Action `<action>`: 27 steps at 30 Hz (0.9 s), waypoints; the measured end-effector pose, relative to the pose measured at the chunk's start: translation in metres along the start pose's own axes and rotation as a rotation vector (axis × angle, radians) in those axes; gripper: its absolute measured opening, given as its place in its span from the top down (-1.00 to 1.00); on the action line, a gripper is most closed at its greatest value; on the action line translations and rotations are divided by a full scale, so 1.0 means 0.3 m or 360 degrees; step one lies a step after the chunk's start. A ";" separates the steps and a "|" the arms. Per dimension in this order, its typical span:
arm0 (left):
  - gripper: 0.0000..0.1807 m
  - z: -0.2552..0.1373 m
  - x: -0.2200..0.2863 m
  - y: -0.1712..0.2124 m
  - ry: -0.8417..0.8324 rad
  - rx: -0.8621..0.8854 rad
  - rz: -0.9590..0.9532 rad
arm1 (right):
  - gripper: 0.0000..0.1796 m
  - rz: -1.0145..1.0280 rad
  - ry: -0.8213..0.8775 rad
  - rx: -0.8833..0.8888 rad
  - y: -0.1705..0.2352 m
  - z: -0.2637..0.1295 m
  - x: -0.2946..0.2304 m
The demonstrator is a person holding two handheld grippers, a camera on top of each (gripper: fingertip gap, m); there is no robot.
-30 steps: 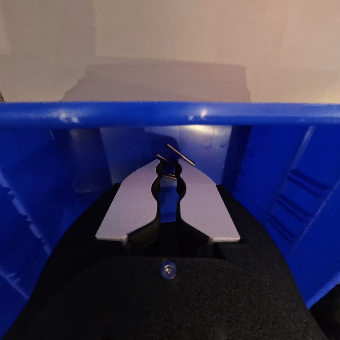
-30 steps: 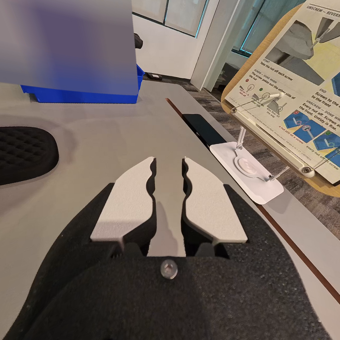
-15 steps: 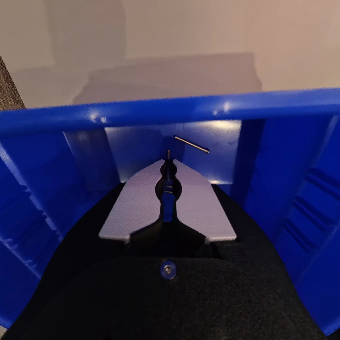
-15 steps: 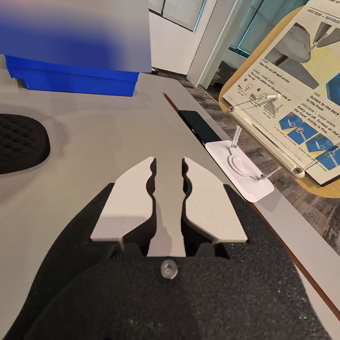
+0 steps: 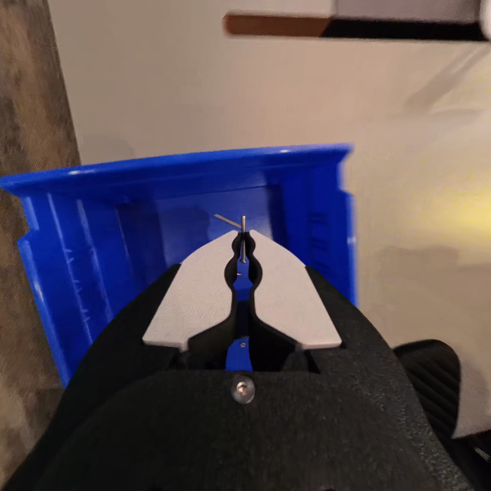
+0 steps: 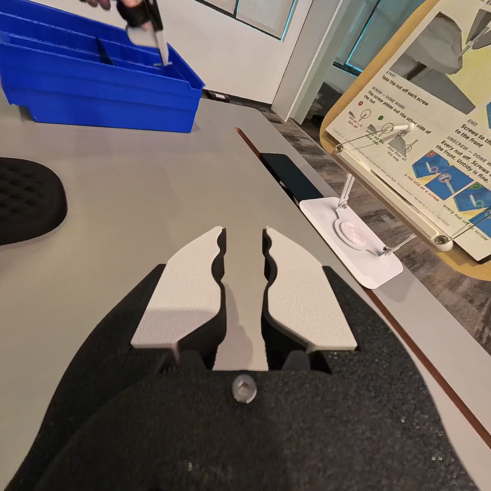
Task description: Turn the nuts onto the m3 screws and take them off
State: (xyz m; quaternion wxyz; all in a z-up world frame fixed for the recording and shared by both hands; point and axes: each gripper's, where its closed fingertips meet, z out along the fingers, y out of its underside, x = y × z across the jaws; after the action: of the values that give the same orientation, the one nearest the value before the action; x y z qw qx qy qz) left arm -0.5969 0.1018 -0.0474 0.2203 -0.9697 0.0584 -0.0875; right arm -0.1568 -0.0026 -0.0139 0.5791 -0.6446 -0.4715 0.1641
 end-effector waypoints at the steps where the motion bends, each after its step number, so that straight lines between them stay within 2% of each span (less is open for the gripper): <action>1: 0.97 -0.038 0.057 -0.020 0.0069 0.0067 0.0039 | 0.72 0.0018 -0.0014 -0.0001 0.004 0.003 -0.002; 7: 0.97 -0.180 0.527 -0.072 0.0499 0.0419 0.0402 | 0.72 0.0119 -0.0104 0.0052 -0.015 0.011 -0.017; 13: 0.97 -0.144 1.010 -0.003 0.0840 0.0660 0.0799 | 0.75 0.0264 -0.0335 0.0150 -0.088 -0.020 -0.061; 16: 0.97 -0.113 1.205 0.049 0.1041 0.0737 0.0877 | 0.76 0.0353 -0.0454 0.0177 -0.097 -0.036 -0.088; 19: 0.97 -0.123 1.357 0.074 0.1309 0.0835 0.0824 | 0.75 0.0484 -0.0502 0.0213 -0.084 -0.040 -0.090; 22: 0.97 -0.129 1.457 0.093 0.1469 0.0874 0.0804 | 0.73 0.0627 -0.0536 0.0253 -0.074 -0.041 -0.077; 27: 0.97 -0.112 1.556 0.133 0.1548 0.0856 0.0857 | 0.76 0.0828 -0.0565 0.0440 -0.107 -0.075 -0.032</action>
State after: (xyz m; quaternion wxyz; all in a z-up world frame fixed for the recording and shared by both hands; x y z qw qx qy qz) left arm -0.1501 -0.0189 0.0322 0.4197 -0.6805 0.3708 -0.4726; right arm -0.1579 -0.0273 0.0181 0.5086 -0.6200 -0.3581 0.4783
